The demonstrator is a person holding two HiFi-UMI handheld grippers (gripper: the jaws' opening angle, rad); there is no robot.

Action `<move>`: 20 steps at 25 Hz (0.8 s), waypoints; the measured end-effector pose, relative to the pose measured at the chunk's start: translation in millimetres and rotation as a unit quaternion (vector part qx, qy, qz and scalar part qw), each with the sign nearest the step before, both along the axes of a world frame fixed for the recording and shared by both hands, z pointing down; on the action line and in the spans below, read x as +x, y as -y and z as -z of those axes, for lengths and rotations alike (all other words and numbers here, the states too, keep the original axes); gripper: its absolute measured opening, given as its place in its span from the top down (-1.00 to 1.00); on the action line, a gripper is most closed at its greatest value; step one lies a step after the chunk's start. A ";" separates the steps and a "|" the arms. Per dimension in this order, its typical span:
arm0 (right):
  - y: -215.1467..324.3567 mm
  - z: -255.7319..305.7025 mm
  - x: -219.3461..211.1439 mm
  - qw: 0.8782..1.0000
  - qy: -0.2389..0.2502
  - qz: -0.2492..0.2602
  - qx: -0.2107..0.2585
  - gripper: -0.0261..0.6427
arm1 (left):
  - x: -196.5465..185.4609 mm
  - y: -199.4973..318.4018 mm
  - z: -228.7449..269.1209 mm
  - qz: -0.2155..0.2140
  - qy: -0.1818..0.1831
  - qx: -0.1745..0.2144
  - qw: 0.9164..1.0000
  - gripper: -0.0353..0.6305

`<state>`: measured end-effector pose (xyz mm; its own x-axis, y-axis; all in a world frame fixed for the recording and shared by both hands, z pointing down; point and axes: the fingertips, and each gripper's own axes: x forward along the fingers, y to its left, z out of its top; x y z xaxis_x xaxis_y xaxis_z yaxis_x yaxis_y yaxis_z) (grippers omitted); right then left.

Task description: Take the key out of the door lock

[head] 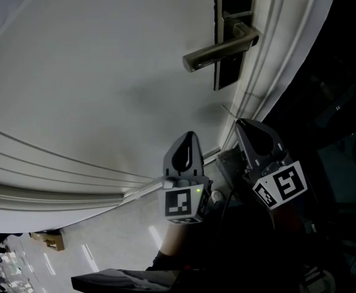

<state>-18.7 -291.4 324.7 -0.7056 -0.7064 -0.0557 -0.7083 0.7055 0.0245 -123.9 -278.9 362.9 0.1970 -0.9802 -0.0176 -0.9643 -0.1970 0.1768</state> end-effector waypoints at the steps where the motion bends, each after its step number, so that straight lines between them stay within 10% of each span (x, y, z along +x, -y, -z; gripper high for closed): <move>1: -0.9 -2.3 -1.1 1.000 0.011 0.009 -0.012 0.89 | 0.3 0.0 0.0 0.000 0.000 0.000 1.000 0.89; 20: -8.3 -6.3 -4.7 0.997 0.036 0.054 -0.034 0.89 | -0.1 -0.5 0.0 0.007 -0.001 -0.001 1.000 0.89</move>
<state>-23.4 -283.1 331.0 -0.7737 -0.6305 -0.0630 -0.6264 0.7760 -0.0738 -124.0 -278.4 362.9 0.1824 -0.9831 -0.0149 -0.9669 -0.1821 0.1787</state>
